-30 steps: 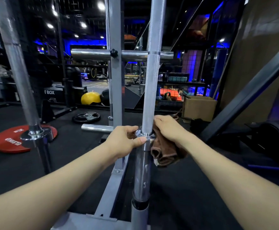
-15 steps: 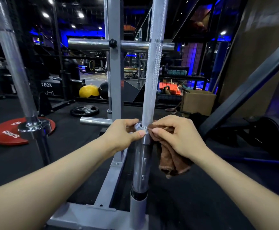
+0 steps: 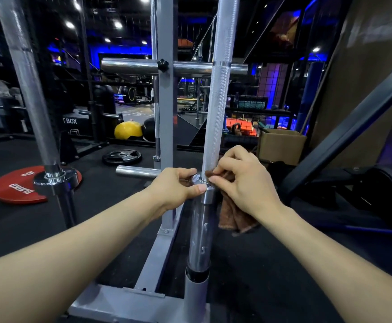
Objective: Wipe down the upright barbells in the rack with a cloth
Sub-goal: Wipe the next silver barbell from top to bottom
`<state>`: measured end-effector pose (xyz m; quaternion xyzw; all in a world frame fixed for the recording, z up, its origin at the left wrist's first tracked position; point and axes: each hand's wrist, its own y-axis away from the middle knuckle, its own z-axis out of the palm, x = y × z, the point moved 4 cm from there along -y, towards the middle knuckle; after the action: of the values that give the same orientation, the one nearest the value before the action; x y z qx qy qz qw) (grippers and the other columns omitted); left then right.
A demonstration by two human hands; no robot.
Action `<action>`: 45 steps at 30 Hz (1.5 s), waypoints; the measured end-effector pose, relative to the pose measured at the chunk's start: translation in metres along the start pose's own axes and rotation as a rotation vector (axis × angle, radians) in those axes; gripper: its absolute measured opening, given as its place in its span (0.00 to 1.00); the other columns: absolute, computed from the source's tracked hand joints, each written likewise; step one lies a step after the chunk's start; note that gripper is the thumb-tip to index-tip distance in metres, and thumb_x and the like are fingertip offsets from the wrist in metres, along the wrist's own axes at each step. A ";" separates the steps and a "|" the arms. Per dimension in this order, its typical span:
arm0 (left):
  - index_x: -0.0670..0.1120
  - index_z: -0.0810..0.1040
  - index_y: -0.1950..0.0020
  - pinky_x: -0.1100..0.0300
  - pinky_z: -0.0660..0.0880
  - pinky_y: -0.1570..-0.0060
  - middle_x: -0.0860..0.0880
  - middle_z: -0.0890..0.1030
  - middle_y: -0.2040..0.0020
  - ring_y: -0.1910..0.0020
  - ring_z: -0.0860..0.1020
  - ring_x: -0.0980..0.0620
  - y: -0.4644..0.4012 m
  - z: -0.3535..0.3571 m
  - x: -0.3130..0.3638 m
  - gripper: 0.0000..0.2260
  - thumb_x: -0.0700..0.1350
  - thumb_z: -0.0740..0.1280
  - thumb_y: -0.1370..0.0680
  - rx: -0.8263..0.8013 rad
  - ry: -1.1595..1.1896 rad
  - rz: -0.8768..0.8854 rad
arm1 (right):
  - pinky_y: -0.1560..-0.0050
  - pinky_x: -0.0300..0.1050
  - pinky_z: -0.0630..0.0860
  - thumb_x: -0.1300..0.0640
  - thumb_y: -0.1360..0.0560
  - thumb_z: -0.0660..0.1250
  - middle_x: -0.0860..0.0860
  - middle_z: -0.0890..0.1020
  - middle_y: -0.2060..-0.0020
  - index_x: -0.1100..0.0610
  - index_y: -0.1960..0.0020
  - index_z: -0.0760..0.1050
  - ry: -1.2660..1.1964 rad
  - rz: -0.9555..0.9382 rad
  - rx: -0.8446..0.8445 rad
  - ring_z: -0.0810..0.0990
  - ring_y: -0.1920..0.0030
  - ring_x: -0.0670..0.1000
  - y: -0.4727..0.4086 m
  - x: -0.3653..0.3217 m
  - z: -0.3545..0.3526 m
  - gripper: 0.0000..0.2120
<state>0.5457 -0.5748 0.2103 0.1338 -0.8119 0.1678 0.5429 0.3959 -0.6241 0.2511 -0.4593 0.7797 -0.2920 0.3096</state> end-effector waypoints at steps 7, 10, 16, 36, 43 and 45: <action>0.44 0.72 0.31 0.55 0.70 0.34 0.47 0.80 0.41 0.41 0.78 0.52 -0.004 0.002 -0.002 0.28 0.44 0.75 0.29 0.001 -0.005 -0.003 | 0.64 0.48 0.74 0.53 0.28 0.72 0.47 0.75 0.53 0.55 0.58 0.79 -0.015 -0.034 0.097 0.72 0.54 0.51 -0.006 0.001 -0.002 0.06; 0.44 0.73 0.32 0.55 0.71 0.35 0.47 0.81 0.43 0.43 0.79 0.52 -0.005 0.002 -0.001 0.27 0.43 0.75 0.29 0.014 0.001 -0.013 | 0.59 0.53 0.76 0.52 0.28 0.72 0.45 0.74 0.53 0.53 0.58 0.79 -0.029 -0.024 -0.066 0.72 0.53 0.51 -0.002 0.010 0.001 0.05; 0.44 0.72 0.31 0.54 0.71 0.35 0.47 0.82 0.44 0.43 0.79 0.51 -0.005 0.002 0.000 0.28 0.44 0.75 0.30 0.013 0.002 -0.019 | 0.54 0.47 0.73 0.51 0.26 0.70 0.47 0.74 0.51 0.51 0.54 0.80 0.205 0.065 -0.240 0.73 0.49 0.53 -0.017 0.018 -0.005 0.04; 0.45 0.69 0.29 0.59 0.67 0.33 0.48 0.76 0.35 0.37 0.74 0.54 0.004 0.005 0.000 0.29 0.45 0.73 0.28 0.032 -0.038 0.052 | 0.45 0.45 0.70 0.58 0.20 0.61 0.51 0.78 0.52 0.58 0.56 0.81 -0.054 0.176 -0.303 0.76 0.49 0.52 -0.019 0.030 0.014 0.12; 0.45 0.68 0.28 0.65 0.66 0.37 0.48 0.77 0.36 0.37 0.75 0.55 0.009 0.003 0.003 0.28 0.45 0.72 0.26 0.004 -0.064 0.046 | 0.46 0.45 0.72 0.55 0.22 0.65 0.48 0.80 0.55 0.57 0.55 0.83 -0.063 0.046 -0.331 0.78 0.53 0.49 0.002 0.014 -0.010 0.10; 0.45 0.68 0.28 0.64 0.66 0.36 0.48 0.77 0.36 0.37 0.75 0.55 0.010 0.003 0.003 0.28 0.45 0.72 0.26 0.002 -0.069 0.046 | 0.48 0.42 0.71 0.55 0.24 0.67 0.45 0.79 0.58 0.56 0.54 0.84 -0.084 0.083 -0.277 0.77 0.54 0.46 -0.005 0.016 -0.015 0.07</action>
<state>0.5384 -0.5673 0.2111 0.1216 -0.8327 0.1763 0.5106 0.3809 -0.6381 0.2604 -0.4769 0.8171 -0.1493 0.2876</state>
